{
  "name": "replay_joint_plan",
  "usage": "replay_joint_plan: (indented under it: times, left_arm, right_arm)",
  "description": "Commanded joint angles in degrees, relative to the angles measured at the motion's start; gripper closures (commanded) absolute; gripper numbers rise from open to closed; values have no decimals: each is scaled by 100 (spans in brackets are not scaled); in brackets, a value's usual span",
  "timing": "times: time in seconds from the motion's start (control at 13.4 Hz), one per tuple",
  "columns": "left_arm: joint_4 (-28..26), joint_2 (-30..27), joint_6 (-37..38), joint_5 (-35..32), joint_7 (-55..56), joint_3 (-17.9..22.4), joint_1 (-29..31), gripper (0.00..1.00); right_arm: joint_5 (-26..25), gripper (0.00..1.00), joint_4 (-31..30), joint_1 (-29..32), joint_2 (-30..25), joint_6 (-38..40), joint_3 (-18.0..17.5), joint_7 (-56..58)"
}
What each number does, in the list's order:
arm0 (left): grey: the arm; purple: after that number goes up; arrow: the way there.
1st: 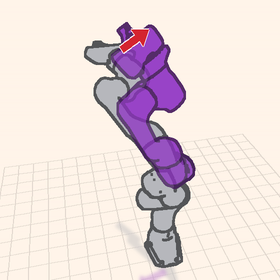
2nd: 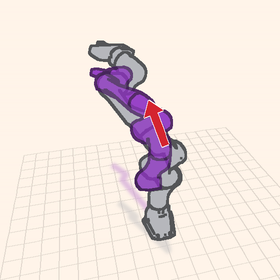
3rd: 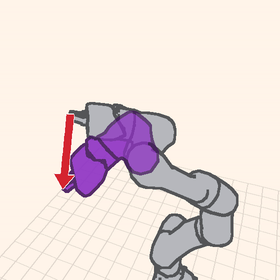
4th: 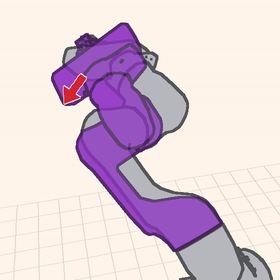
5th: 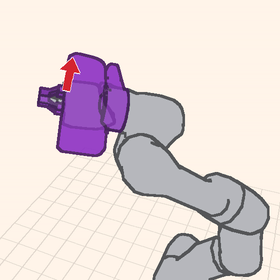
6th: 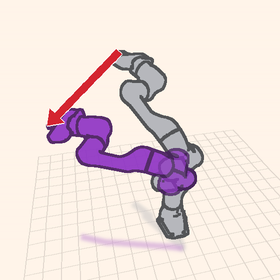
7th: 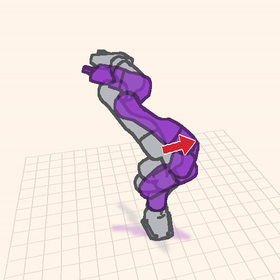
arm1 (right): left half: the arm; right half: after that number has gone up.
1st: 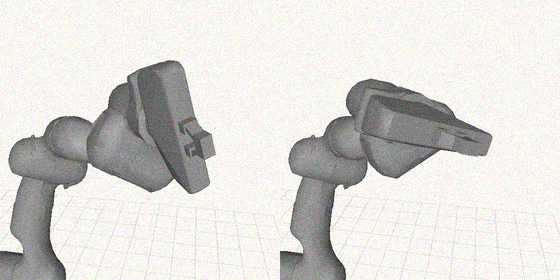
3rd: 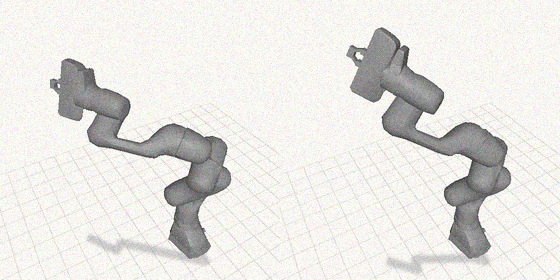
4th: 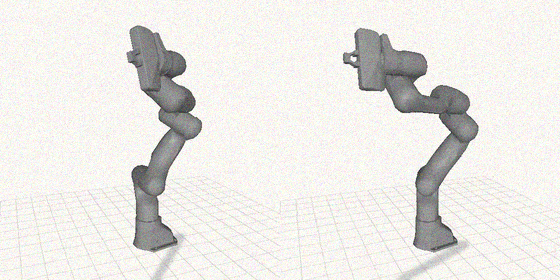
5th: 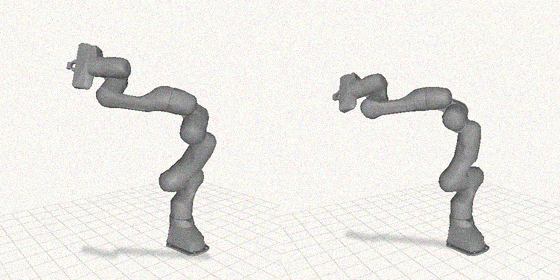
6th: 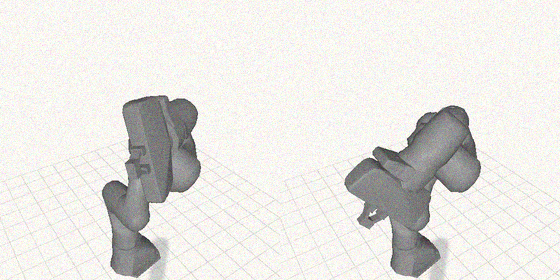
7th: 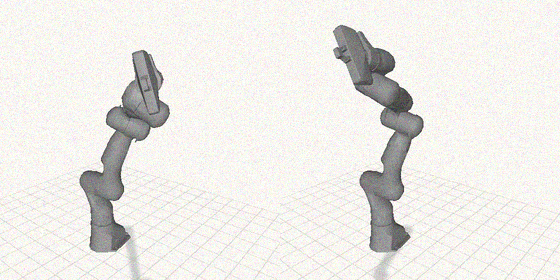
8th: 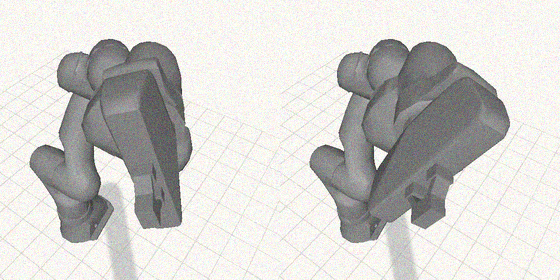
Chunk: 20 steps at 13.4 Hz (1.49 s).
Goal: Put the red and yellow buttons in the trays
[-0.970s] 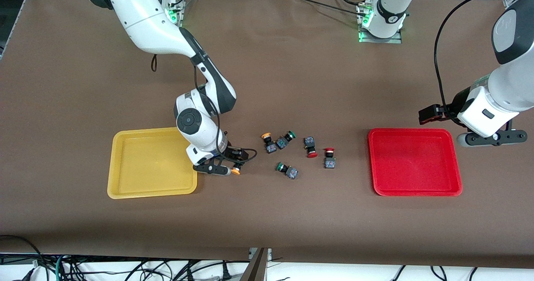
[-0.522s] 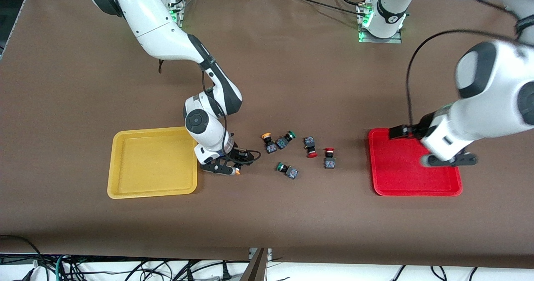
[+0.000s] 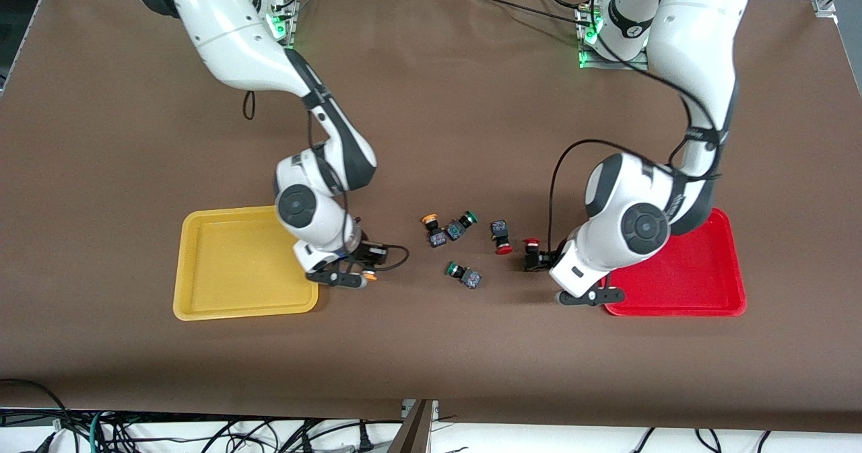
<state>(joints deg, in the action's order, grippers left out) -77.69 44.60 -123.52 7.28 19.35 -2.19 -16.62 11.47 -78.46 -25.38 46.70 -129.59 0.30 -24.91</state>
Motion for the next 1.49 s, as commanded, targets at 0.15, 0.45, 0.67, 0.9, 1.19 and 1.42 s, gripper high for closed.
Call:
replay_joint_plan:
  times: [0.15,0.45,0.67,0.9,1.19,1.42]
  left_arm:
    - [158,443,-339,-365,69,87,-17,0]
    - [17,584,-568,-552,349,69,-148,0]
    - [-71,620,-594,-526,420,60,-192,0]
    - [-290,594,-577,-526,420,52,-289,45]
    - [-431,453,-472,-500,578,43,-325,100]
    - [-379,85,168,-482,264,17,35,100]
  right_arm:
    - [-31,84,-563,675,-724,1182,634,2388]
    - [66,1,-1338,737,-750,425,822,2896]
    - [171,1,-595,571,-935,1344,613,1977]
    - [145,1,14,-235,-603,1377,182,510]
    - [75,1,6,-1309,22,-81,190,-530]
    - [-4,1,24,-1522,295,-514,225,-594]
